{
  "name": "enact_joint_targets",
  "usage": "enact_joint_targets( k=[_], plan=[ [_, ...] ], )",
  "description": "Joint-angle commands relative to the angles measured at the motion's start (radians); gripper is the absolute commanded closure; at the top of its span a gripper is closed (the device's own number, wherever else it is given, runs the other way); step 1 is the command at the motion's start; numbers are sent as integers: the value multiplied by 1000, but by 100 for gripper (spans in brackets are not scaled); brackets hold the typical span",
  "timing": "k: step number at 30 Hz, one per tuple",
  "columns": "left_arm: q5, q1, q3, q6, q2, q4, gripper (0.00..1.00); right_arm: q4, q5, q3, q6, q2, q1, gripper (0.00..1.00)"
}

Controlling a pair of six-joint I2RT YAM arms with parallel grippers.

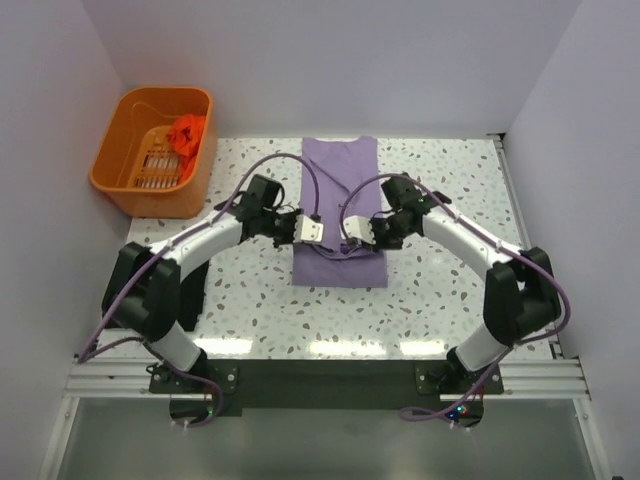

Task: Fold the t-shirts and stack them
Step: Fold the tshirt

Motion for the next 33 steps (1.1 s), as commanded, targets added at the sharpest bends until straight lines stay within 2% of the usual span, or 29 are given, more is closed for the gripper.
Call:
enact_joint_targets(
  k=[1,7,13,24,29,32,33],
  plan=[
    [49,48,143,81,92,-1,100,4,-71,124,-95,80,-40,100],
    [43,85,329,96,299,-8,100,-22,-81,310,-127,269,-102,100],
    [40,97,447,101,415,-10,100,-74,-86,452,-150,395,-140,100],
    [19,120,559,92,524,-15,100,-58,-72,551,-140,521,-154,100],
    [-7,121,566,81,548,2,100,-30,-49,569,-130,548,-157,100],
    [-21,122,564,50,554,41,94,-5,-19,568,-115,550,-160,99],
    [-35,122,563,31,554,56,91,4,-9,565,-109,545,-160,95]
  ],
)
